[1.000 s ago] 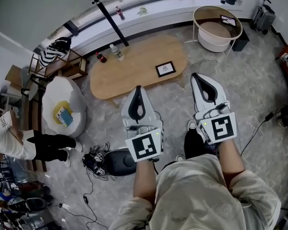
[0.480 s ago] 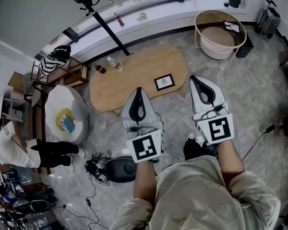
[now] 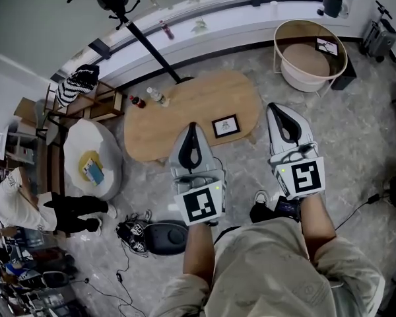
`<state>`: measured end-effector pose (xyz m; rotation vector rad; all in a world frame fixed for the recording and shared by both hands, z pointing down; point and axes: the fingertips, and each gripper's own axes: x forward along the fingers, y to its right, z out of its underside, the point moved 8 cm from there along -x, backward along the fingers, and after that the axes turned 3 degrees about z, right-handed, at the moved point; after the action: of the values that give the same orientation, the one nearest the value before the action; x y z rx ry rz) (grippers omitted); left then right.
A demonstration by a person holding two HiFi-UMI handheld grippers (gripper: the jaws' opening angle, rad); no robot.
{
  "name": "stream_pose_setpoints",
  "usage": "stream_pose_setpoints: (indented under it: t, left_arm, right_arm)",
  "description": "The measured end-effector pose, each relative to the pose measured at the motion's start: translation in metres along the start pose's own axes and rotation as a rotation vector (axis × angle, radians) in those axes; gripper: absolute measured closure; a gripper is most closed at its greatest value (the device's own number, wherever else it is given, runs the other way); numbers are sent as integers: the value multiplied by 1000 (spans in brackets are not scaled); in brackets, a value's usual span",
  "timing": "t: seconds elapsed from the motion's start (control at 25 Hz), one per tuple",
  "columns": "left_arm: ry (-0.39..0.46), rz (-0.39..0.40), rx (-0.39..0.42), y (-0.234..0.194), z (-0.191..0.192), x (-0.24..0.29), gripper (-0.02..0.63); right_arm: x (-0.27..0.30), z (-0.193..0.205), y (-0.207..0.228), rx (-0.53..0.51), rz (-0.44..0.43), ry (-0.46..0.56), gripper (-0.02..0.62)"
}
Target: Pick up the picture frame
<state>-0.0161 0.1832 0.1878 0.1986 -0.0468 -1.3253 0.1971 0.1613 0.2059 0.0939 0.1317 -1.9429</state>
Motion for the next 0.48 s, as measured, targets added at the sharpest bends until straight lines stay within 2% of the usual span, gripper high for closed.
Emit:
stream_pose_setpoints:
  t: [0.48]
  left_arm:
    - [-1,-48,-11,-5,15,37,603]
  right_arm:
    - [43,15,23,-2,-45,-3,594]
